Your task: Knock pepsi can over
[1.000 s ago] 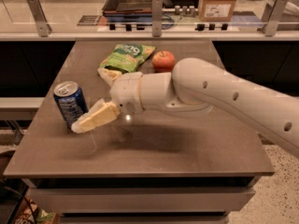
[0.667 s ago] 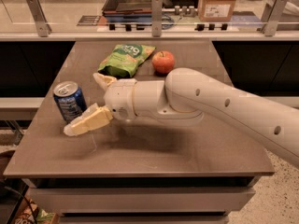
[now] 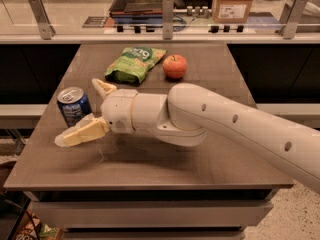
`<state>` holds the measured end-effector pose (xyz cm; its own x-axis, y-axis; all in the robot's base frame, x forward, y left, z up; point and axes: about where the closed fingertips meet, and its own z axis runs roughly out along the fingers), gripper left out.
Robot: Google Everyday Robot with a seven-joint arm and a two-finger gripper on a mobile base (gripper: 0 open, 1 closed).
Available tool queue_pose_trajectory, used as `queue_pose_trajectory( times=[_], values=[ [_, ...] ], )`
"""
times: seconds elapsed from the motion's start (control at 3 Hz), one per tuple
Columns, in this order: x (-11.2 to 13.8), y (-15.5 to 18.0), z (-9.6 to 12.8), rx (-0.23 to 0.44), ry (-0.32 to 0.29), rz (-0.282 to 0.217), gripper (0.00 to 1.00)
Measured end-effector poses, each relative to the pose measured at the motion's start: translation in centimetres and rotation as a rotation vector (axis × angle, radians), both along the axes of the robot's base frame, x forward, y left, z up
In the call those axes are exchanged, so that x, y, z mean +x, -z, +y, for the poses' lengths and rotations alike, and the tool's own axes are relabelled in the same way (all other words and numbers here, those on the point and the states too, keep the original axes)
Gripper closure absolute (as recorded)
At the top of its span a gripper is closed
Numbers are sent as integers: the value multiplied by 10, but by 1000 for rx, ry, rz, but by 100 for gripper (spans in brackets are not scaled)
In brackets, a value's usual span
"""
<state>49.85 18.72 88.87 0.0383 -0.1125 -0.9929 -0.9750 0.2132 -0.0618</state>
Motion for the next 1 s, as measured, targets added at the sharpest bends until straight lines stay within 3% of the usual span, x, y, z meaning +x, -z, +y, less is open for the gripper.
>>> queue_pose_trajectory(
  times=[0.33, 1.0],
  values=[
    [1, 0, 9, 21, 0, -17, 16],
    [-1, -1, 12, 21, -8, -20, 64]
  ],
)
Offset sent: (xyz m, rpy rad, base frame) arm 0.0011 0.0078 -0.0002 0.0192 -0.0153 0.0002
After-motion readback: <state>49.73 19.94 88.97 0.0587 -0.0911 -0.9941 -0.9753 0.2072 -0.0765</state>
